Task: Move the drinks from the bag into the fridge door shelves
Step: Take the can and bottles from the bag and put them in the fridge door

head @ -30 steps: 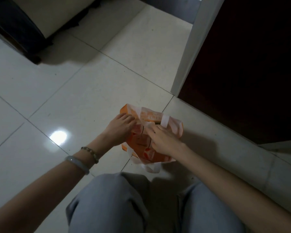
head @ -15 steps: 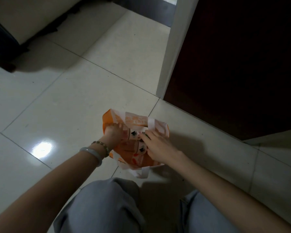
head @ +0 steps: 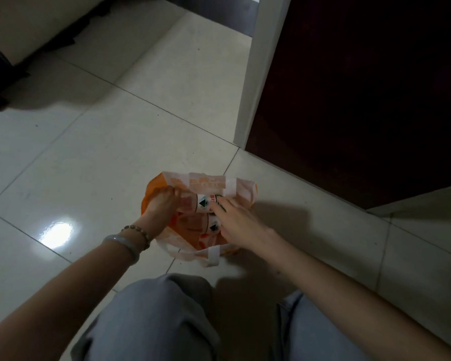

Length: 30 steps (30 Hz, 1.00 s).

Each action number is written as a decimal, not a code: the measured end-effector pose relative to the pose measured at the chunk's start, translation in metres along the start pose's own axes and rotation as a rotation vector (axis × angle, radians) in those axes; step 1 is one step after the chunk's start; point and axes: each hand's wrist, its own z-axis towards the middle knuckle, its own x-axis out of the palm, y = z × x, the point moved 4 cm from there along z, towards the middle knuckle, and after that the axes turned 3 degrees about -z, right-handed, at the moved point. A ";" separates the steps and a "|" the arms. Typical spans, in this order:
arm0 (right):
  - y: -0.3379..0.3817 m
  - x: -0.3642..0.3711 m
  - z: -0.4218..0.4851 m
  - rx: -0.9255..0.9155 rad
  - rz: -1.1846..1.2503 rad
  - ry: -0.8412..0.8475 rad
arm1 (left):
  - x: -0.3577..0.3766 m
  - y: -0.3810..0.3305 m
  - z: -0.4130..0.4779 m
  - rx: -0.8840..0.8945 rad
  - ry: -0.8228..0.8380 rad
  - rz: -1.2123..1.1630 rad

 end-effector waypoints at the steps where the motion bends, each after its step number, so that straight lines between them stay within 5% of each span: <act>1: 0.000 -0.002 0.000 0.009 0.011 -0.006 | -0.006 0.000 -0.002 0.011 -0.006 0.025; 5: -0.001 -0.005 0.001 -0.007 0.002 -0.039 | -0.032 -0.012 -0.023 0.148 -0.014 0.036; 10: -0.002 -0.018 -0.006 0.042 0.197 0.123 | -0.079 -0.053 -0.056 0.358 -0.089 0.003; 15: -0.014 -0.040 -0.010 0.128 0.436 -0.009 | -0.151 -0.047 -0.064 0.202 -0.261 -0.367; 23: 0.001 -0.082 -0.013 0.247 0.669 -0.182 | -0.229 -0.031 -0.103 0.314 -0.591 -0.654; 28: -0.017 -0.108 -0.039 0.299 0.548 -0.259 | -0.192 -0.023 -0.087 0.277 -0.411 -1.361; 30: -0.021 -0.121 -0.047 0.296 0.554 -0.290 | -0.161 -0.024 -0.078 0.236 -0.288 -1.244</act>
